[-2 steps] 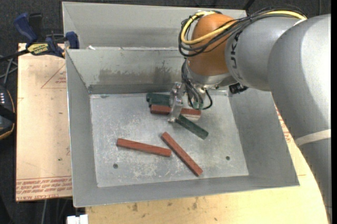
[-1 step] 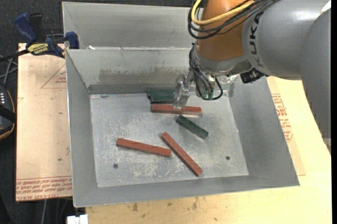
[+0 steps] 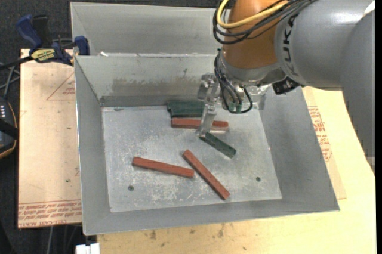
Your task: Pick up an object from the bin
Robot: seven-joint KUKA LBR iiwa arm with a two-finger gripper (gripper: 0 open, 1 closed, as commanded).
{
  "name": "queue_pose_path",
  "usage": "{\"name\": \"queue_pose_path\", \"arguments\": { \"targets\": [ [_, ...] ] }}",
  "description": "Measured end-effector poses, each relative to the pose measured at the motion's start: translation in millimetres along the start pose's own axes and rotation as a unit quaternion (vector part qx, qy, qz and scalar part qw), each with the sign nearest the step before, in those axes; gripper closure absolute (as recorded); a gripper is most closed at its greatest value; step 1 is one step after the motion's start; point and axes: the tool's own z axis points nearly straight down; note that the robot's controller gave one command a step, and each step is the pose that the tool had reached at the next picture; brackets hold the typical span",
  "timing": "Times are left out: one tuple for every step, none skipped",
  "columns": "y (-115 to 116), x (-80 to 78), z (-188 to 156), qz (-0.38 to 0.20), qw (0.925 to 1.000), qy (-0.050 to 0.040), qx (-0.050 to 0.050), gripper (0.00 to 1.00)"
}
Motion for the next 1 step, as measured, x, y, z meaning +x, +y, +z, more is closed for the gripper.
{"name": "queue_pose_path", "arguments": {
  "targets": [
    [0.0, 0.0, 0.0, 0.000, 1.0000, 0.0000, 0.000, 0.00]
  ]
}}
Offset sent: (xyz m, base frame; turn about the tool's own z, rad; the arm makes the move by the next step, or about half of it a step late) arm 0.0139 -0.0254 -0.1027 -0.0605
